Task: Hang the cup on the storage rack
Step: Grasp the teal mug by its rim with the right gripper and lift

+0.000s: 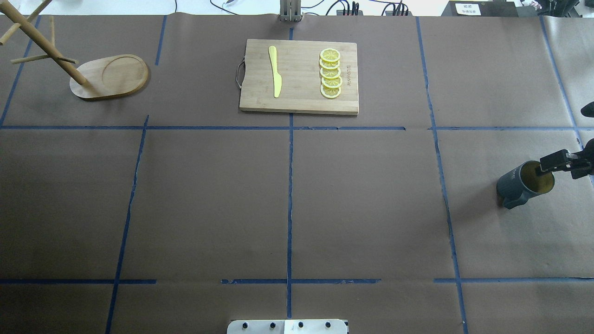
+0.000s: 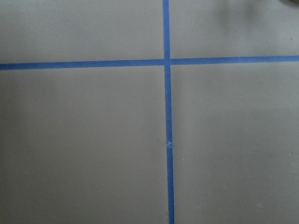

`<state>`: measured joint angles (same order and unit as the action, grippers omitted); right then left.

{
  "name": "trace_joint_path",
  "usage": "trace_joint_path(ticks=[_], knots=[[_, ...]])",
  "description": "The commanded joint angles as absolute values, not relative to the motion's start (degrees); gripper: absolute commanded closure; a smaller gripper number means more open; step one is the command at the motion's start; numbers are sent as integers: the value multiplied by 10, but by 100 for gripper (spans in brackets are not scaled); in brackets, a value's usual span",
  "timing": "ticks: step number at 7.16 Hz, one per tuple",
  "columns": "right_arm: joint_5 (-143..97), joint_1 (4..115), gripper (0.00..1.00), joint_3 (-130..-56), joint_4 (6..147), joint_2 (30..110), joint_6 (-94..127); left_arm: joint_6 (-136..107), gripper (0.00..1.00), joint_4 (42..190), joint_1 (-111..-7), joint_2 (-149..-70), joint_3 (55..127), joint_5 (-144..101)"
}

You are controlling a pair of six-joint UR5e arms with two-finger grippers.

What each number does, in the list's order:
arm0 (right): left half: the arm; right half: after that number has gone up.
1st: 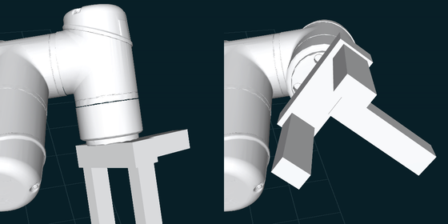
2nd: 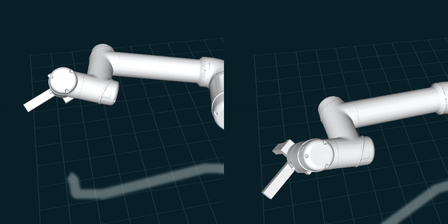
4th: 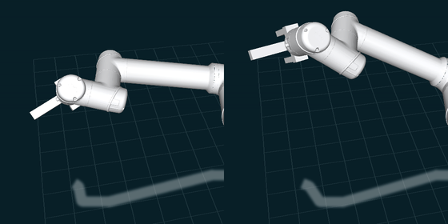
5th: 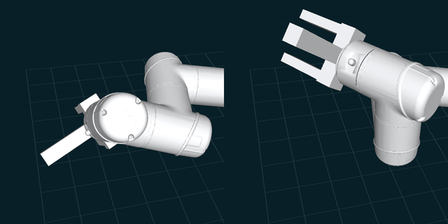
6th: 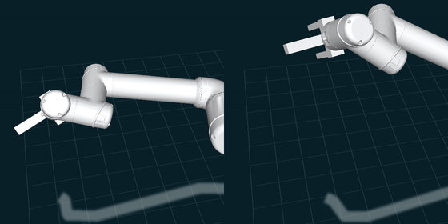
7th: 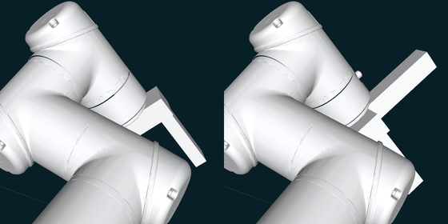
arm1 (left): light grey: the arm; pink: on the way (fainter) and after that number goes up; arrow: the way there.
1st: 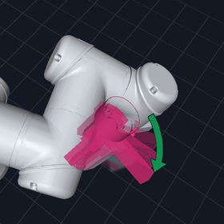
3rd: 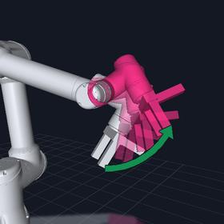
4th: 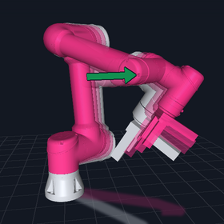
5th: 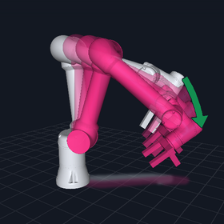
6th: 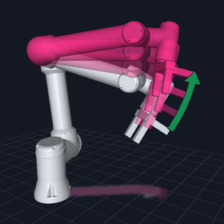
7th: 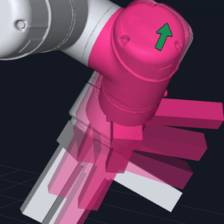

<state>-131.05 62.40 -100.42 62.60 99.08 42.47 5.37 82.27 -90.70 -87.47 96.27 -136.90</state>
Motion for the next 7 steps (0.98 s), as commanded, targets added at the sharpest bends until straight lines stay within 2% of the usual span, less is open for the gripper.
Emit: trace_joint_path(ticks=[1, 2, 3, 4, 7], knots=[[-1310, 610, 0, -992, 626, 987, 425, 54, 0, 823, -907, -874, 962, -1369], [-1310, 608, 46, -994, 626, 987, 442, 54, 0, 823, -907, -874, 962, -1369], [-1310, 608, 97, -998, 625, 986, 446, 54, 0, 823, -907, -874, 962, -1369], [-1310, 608, 100, -998, 625, 986, 447, 54, 0, 823, -907, -874, 962, -1369], [-1327, 639, 100, -1022, 637, 988, 449, 52, 0, 823, -907, -875, 963, -1370]])
